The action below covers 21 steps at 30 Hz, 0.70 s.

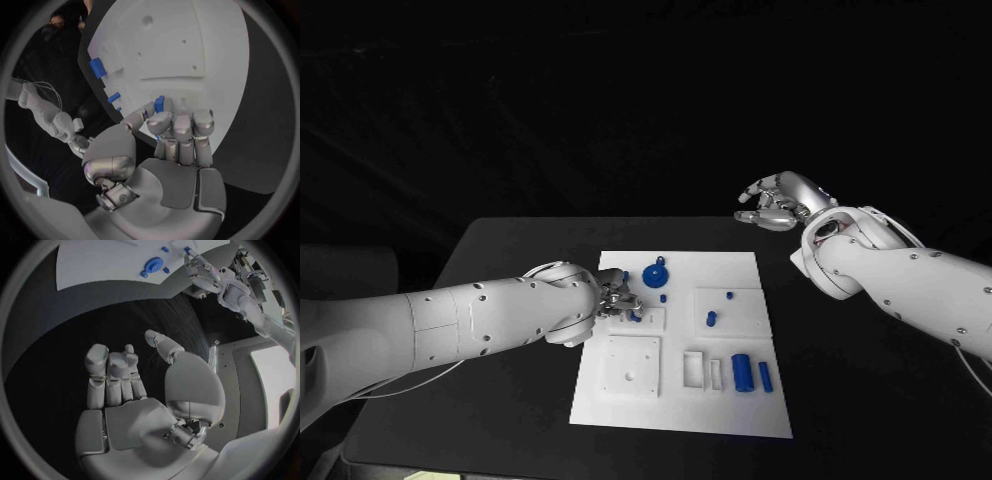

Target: Assemble the parts on the task board

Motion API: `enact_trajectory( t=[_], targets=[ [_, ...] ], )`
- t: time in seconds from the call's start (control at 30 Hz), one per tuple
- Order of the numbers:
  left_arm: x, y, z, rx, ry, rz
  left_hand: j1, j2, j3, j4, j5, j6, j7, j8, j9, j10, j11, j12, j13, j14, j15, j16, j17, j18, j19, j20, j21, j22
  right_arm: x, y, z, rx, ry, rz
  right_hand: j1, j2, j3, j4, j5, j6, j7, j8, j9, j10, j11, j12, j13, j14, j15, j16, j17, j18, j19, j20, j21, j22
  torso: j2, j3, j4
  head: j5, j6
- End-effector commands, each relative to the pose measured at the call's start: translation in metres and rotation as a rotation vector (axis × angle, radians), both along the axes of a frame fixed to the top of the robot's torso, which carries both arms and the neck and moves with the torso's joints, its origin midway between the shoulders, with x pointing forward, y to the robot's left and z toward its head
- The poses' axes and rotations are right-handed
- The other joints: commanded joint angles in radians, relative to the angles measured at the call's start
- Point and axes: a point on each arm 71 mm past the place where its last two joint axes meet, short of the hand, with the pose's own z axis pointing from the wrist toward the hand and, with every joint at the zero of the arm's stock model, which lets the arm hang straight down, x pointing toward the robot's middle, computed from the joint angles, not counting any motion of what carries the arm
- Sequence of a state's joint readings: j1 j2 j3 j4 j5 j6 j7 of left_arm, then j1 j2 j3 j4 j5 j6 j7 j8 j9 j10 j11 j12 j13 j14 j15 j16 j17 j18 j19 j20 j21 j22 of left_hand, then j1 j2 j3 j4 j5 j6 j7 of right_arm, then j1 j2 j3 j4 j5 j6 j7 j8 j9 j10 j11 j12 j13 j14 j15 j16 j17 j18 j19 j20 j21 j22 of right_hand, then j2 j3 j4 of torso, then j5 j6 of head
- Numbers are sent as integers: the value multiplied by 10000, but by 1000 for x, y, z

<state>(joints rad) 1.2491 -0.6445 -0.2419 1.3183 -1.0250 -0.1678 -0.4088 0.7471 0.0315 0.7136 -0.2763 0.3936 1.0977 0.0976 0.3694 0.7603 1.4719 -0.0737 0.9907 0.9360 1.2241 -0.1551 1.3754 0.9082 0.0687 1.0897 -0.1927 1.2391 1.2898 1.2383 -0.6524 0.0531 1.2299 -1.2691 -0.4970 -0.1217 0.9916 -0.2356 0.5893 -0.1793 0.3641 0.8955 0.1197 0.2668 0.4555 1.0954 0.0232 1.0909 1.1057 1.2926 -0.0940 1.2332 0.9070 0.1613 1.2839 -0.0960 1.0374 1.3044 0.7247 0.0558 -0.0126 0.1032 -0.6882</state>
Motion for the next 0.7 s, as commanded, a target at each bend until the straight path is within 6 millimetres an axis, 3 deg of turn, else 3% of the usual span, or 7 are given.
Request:
enact_trajectory(
  t=[0.03, 0.7],
  targets=[
    [1, -1, 0, 88, 26, -175, 103, 45, 32, 81, -19, 1616, -1261, 448, 124, -557, -633, 36, -12, 735, -785, 50, 8, 787, -33, -816, 62, 17, 0, 1, 0, -52, 86, 77, 35, 77, -59, -12, 47, -116, 184, 35, 11, -97, 6, 51, -10, 34, 69, -59, 11, 1005, 14, -63, -56, 12, 2, -4, 0, -15, -6],
    [0, -4, -1, -62, 60, -161, 120, 14, 44, 177, -137, 1557, -1231, 440, 109, -570, -601, 27, -80, 701, -760, 18, -16, 782, -68, -802, 46, 10, 1, 1, -1, -54, 116, 75, 10, 108, -71, 17, 57, -110, 183, 39, 13, -92, 5, 63, -18, 40, 69, -61, 17, 1005, 21, -63, -58, 14, -1, -4, 3, -35, -12]
  ],
)
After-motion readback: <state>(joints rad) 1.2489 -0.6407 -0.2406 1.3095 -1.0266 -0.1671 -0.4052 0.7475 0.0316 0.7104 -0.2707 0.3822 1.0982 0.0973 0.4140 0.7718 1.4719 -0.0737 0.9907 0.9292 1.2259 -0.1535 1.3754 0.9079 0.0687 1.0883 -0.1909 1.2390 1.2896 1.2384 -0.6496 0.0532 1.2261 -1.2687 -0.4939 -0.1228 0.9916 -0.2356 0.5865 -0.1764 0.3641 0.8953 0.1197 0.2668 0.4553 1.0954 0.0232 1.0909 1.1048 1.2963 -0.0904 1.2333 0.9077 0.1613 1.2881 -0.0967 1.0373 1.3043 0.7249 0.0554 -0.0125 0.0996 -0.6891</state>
